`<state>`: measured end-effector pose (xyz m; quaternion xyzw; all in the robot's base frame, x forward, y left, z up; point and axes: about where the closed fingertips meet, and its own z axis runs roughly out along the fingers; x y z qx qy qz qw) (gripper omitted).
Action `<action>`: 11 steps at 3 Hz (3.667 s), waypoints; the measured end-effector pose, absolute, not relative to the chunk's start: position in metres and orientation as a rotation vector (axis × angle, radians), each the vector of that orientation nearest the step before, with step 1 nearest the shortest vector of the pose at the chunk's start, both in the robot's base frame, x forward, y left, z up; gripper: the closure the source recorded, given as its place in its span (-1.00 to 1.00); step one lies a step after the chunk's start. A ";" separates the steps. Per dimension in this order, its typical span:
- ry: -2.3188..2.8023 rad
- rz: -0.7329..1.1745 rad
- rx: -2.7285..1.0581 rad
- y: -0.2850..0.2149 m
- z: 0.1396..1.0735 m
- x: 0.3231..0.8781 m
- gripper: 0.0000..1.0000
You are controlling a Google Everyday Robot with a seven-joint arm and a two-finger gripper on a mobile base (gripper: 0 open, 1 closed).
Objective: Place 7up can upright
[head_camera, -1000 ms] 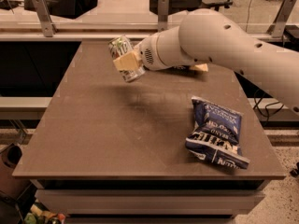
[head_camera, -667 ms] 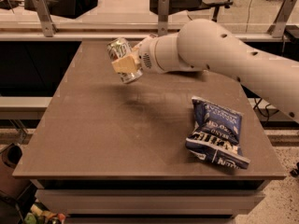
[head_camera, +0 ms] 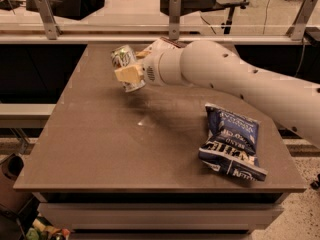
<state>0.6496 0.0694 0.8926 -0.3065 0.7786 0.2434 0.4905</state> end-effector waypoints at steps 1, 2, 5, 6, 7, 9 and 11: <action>1.841 0.620 -0.715 0.078 0.884 0.655 1.00; 1.784 0.661 -0.672 0.084 0.876 0.659 1.00; 1.696 0.735 -0.576 0.087 0.862 0.663 1.00; 1.696 0.735 -0.575 0.087 0.862 0.663 1.00; 1.692 0.745 -0.566 0.088 0.860 0.663 1.00; 1.690 0.752 -0.565 0.091 0.858 0.663 0.70; 1.689 0.754 -0.567 0.093 0.859 0.663 -0.23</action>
Offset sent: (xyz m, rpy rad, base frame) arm 0.0144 0.0183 -0.0256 0.2109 -0.1038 -0.0176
